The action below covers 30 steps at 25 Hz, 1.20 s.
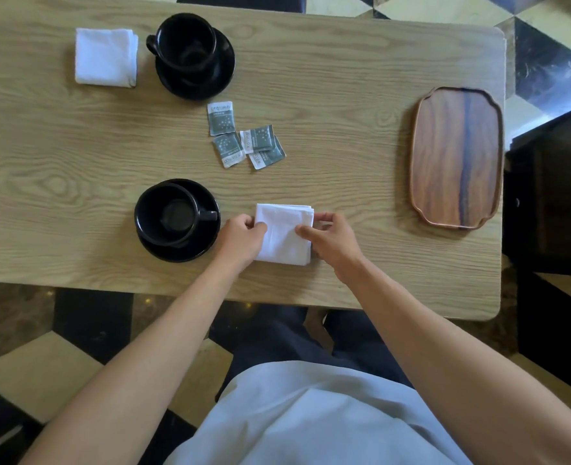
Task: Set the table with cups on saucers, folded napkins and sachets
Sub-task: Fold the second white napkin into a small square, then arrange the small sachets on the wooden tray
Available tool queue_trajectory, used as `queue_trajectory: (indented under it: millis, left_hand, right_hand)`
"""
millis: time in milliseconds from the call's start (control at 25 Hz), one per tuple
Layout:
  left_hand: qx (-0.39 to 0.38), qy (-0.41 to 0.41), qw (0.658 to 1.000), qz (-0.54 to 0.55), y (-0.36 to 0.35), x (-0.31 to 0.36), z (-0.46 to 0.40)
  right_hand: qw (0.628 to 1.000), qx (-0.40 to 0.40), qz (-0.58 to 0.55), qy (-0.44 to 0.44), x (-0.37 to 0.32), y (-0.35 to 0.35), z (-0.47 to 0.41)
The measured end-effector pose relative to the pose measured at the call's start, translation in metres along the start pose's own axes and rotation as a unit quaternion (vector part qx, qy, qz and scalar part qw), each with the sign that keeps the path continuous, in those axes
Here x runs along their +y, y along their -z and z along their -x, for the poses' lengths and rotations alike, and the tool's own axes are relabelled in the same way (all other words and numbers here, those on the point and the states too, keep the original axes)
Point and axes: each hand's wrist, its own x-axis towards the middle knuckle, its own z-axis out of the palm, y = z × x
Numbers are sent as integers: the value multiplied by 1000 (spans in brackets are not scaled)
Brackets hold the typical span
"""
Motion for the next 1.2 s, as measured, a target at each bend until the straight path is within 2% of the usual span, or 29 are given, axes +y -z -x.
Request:
queue_trajectory:
  millis: [120, 200, 280, 360, 400, 520, 720, 800, 920, 1040, 1200]
  left_hand:
    - [21, -32, 991, -128, -4, -4, 12]
    - [95, -123, 974, -165, -9, -11, 20]
    - [151, -277, 918, -242, -13, -20, 24]
    - [144, -377, 861, -310, -19, -28, 22]
    - [125, -386, 851, -333, -22, -30, 20]
    - [75, -352, 859, -364, -26, -33, 15]
    - [45, -333, 849, -407, -19, -19, 11]
    - [44, -331, 855, -397, -15, -9, 9]
    - [56, -321, 892, -312, 1, 17, -5]
    - [80, -298, 920, -242, 24, 50, -40]
    - [63, -290, 910, -289, 56, 80, -89]
  right_hand:
    - [995, 46, 78, 33, 4, -2, 4]
    - [981, 101, 134, 93, 5, -2, 5]
    - [960, 124, 177, 179, 6, -5, 8]
    - [937, 89, 227, 250, 5, -9, 10]
    - [929, 69, 248, 264, 5, -12, 8]
    - [927, 47, 290, 235, 2, -16, 1]
    - [917, 31, 364, 161, -16, -19, -13]
    - [897, 39, 418, 141, -32, -21, -16]
    - [870, 74, 450, 188, -57, -27, -20]
    - [879, 74, 413, 227, -87, -40, -33]
    - [869, 68, 409, 270, -120, -61, -61]
